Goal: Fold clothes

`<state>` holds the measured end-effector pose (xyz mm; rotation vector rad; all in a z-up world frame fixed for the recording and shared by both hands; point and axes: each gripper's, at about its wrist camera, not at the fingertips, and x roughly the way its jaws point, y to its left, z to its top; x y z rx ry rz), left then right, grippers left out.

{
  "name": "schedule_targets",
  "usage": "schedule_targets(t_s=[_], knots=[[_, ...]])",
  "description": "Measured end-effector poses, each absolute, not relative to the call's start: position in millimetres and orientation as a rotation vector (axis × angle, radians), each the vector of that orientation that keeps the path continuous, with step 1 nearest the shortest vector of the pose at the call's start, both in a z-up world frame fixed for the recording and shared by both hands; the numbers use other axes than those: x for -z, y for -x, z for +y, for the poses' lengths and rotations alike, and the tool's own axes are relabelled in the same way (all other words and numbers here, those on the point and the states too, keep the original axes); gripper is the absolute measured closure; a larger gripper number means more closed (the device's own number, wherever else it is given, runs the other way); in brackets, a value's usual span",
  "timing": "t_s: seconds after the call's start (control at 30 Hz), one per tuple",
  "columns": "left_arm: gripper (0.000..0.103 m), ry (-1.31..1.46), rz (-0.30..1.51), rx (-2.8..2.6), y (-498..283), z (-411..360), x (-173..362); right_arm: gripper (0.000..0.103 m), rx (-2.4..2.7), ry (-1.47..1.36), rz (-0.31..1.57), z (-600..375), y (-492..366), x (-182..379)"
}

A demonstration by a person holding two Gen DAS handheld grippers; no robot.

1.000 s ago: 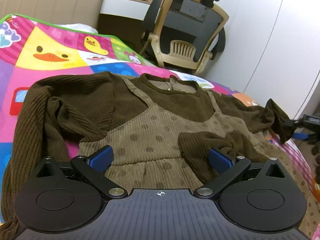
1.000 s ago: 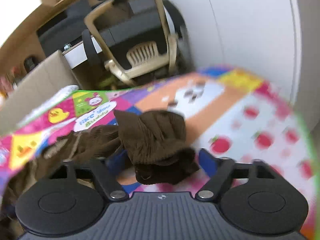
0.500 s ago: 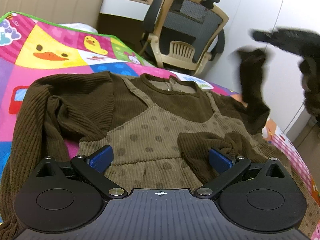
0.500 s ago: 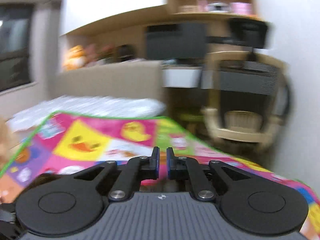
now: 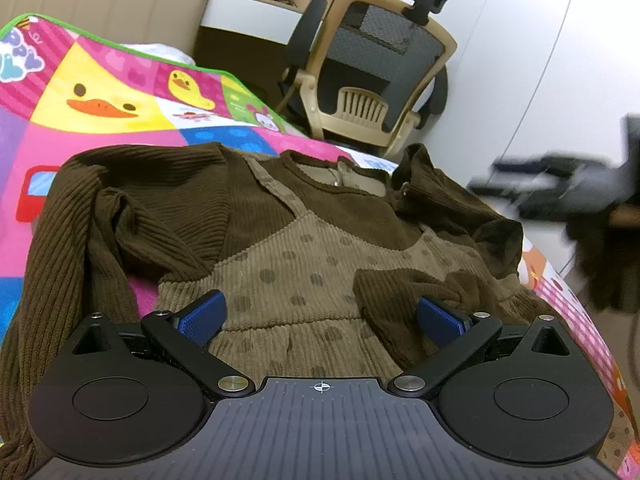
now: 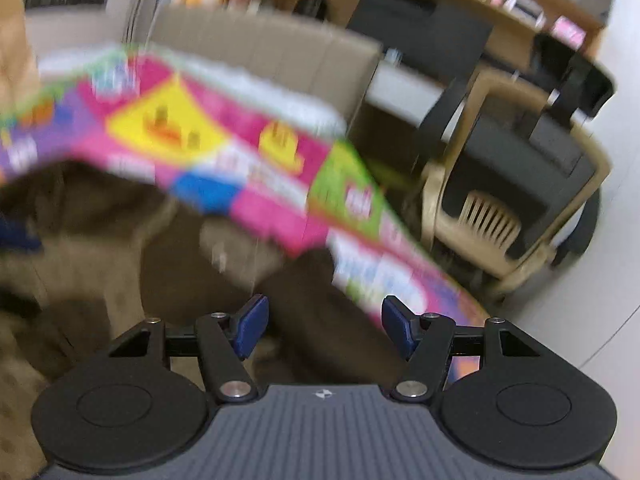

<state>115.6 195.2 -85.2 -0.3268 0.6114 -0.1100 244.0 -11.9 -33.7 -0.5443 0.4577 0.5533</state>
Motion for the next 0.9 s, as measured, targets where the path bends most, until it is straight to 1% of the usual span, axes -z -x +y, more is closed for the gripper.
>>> schedule_targets(t_s=[0.07,0.1,0.13,0.17,0.2,0.23,0.27,0.33,0.43,0.53,0.6,0.63,0.67,0.73,0.77,0.8,0.83,0.9], knots=[[0.000,0.325,0.613,0.110,-115,195,85,0.040,-0.518,0.582,0.480,-6,-256,55],[0.000,0.324,0.613,0.110,-115,195,85,0.042,-0.501,0.601,0.492,-3,-262,65],[0.000,0.324,0.613,0.110,-115,195,84,0.058,-0.483,0.620,0.503,0,-269,75],[0.000,0.325,0.613,0.110,-115,195,84,0.068,-0.465,0.638,0.514,3,-275,86],[0.000,0.328,0.612,0.112,-115,195,84,0.090,-0.460,0.599,0.534,0,-283,83],[0.000,0.334,0.610,0.115,-115,196,84,0.096,-0.458,0.546,0.556,-5,-291,77],[0.000,0.339,0.609,0.117,-114,197,84,0.096,-0.444,0.499,0.550,-9,-293,68],[0.000,0.351,0.606,0.122,-114,199,85,0.096,-0.450,0.431,0.453,-11,-279,39],[0.000,0.361,0.602,0.125,-114,201,85,0.096,-0.530,0.401,0.328,10,-252,6],[0.000,0.363,0.601,0.125,-114,201,86,0.096,-0.629,0.464,0.305,49,-231,15],[0.000,0.362,0.601,0.123,-115,200,85,0.092,-0.701,0.490,0.346,73,-224,36],[0.000,0.360,0.603,0.122,-115,200,85,0.084,-0.739,0.476,0.376,78,-219,44],[0.000,0.356,0.605,0.121,-115,199,85,0.080,-0.777,0.458,0.405,82,-215,51],[0.000,0.347,0.609,0.118,-115,198,84,0.059,-0.825,0.421,0.403,74,-200,48],[0.000,0.343,0.611,0.117,-115,198,84,0.055,-0.847,0.402,0.399,69,-192,46],[0.000,0.340,0.613,0.115,-116,198,84,0.048,-0.869,0.384,0.390,60,-183,42],[0.000,0.336,0.614,0.114,-116,197,84,0.045,-0.890,0.367,0.384,49,-174,37],[0.000,0.329,0.617,0.111,-116,196,83,0.045,-0.895,0.357,0.377,30,-163,31]])
